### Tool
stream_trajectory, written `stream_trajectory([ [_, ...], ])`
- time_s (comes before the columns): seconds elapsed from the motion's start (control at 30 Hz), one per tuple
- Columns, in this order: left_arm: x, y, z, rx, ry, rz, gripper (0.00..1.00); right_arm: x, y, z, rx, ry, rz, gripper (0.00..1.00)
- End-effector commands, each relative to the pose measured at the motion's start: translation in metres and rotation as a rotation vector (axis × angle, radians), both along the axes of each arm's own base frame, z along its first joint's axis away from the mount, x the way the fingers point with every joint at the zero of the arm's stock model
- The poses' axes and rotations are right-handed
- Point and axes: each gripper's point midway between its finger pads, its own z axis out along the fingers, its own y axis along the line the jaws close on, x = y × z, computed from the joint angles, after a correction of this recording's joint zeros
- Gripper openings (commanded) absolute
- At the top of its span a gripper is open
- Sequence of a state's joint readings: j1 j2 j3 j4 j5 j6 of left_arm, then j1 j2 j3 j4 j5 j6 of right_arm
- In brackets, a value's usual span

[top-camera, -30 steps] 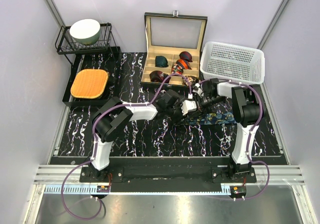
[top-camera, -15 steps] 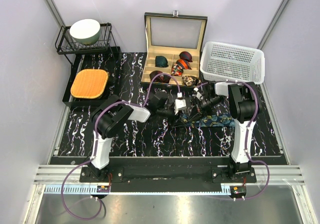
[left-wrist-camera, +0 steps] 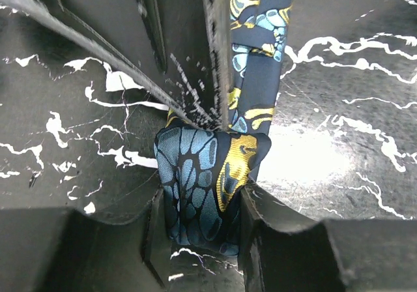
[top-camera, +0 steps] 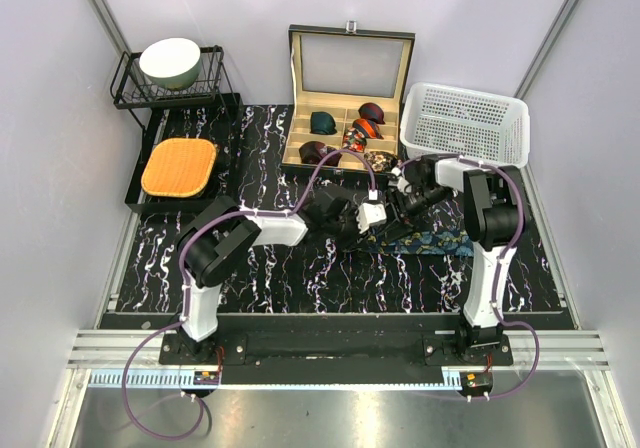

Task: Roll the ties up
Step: Roll the tie at the center of the board.

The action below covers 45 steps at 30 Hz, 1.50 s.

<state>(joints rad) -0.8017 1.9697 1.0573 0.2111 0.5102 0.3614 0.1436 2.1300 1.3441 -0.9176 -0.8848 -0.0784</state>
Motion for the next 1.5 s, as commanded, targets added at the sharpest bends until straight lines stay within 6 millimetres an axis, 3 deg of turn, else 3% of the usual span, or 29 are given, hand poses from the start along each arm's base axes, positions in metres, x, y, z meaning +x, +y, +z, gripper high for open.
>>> stream_trajectory([
  [0.0, -0.037, 0.073, -0.074, 0.413, 0.125, 0.086, 0.22, -0.003, 0.000, 0.029, 0.048, -0.090, 0.003, 0.57],
  [0.03, -0.039, 0.072, -0.076, 0.431, 0.116, 0.087, 0.23, -0.006, 0.004, 0.033, 0.060, -0.077, -0.011, 0.62],
  [0.1, -0.041, 0.070, -0.079, 0.456, 0.121, 0.092, 0.25, -0.003, 0.011, 0.034, 0.088, -0.086, -0.012, 0.63],
  [0.23, -0.043, 0.067, -0.082, 0.505, 0.122, 0.084, 0.29, -0.004, 0.024, 0.023, 0.102, -0.062, -0.007, 0.59],
  [0.33, -0.045, 0.066, -0.081, 0.503, 0.127, 0.065, 0.34, -0.006, 0.018, 0.000, 0.023, -0.046, 0.000, 0.45],
  [0.43, -0.051, 0.061, -0.079, 0.472, 0.147, 0.028, 0.43, -0.011, 0.007, -0.021, -0.058, -0.017, 0.013, 0.09],
  [0.47, -0.052, 0.057, -0.078, 0.450, 0.156, 0.019, 0.46, -0.012, 0.006, -0.024, -0.070, -0.017, 0.015, 0.00],
  [0.5, -0.056, 0.052, -0.074, 0.402, 0.188, 0.000, 0.49, -0.013, 0.004, -0.027, -0.082, -0.019, 0.021, 0.00],
  [0.63, -0.060, 0.037, -0.057, 0.191, 0.269, -0.030, 0.68, -0.013, -0.006, -0.040, -0.145, -0.024, 0.038, 0.00],
  [0.73, -0.046, 0.012, -0.034, -0.009, 0.213, -0.079, 0.71, -0.014, -0.011, -0.050, -0.172, -0.015, 0.058, 0.00],
  [0.83, -0.039, -0.002, -0.026, -0.096, 0.200, -0.121, 0.71, -0.014, -0.015, -0.058, -0.189, -0.022, 0.086, 0.00],
  [0.97, -0.036, -0.013, -0.022, -0.160, 0.196, -0.152, 0.69, -0.018, -0.020, -0.070, -0.211, -0.011, 0.126, 0.00],
  [1.07, -0.038, -0.010, -0.029, -0.149, 0.188, -0.164, 0.61, -0.015, -0.020, -0.071, -0.226, 0.003, 0.114, 0.00],
  [1.13, -0.044, 0.001, -0.040, -0.062, 0.220, -0.149, 0.47, -0.015, -0.020, -0.069, -0.230, 0.020, 0.108, 0.00],
  [1.2, -0.037, 0.010, -0.048, 0.026, 0.168, -0.106, 0.33, -0.011, -0.019, -0.062, -0.222, -0.001, 0.107, 0.07],
  [1.27, -0.038, 0.030, -0.060, 0.152, 0.163, -0.058, 0.26, -0.008, -0.015, -0.044, -0.185, -0.015, 0.103, 0.23],
  [1.37, -0.042, 0.052, -0.071, 0.285, 0.162, -0.019, 0.21, -0.007, -0.013, -0.015, -0.130, -0.033, 0.073, 0.39],
  [1.4, -0.043, 0.056, -0.073, 0.308, 0.159, -0.011, 0.20, -0.007, -0.009, -0.005, -0.099, -0.042, 0.063, 0.50],
  [1.47, -0.047, 0.061, -0.077, 0.357, 0.163, 0.001, 0.20, -0.008, -0.005, 0.015, -0.056, -0.071, 0.047, 0.55],
])
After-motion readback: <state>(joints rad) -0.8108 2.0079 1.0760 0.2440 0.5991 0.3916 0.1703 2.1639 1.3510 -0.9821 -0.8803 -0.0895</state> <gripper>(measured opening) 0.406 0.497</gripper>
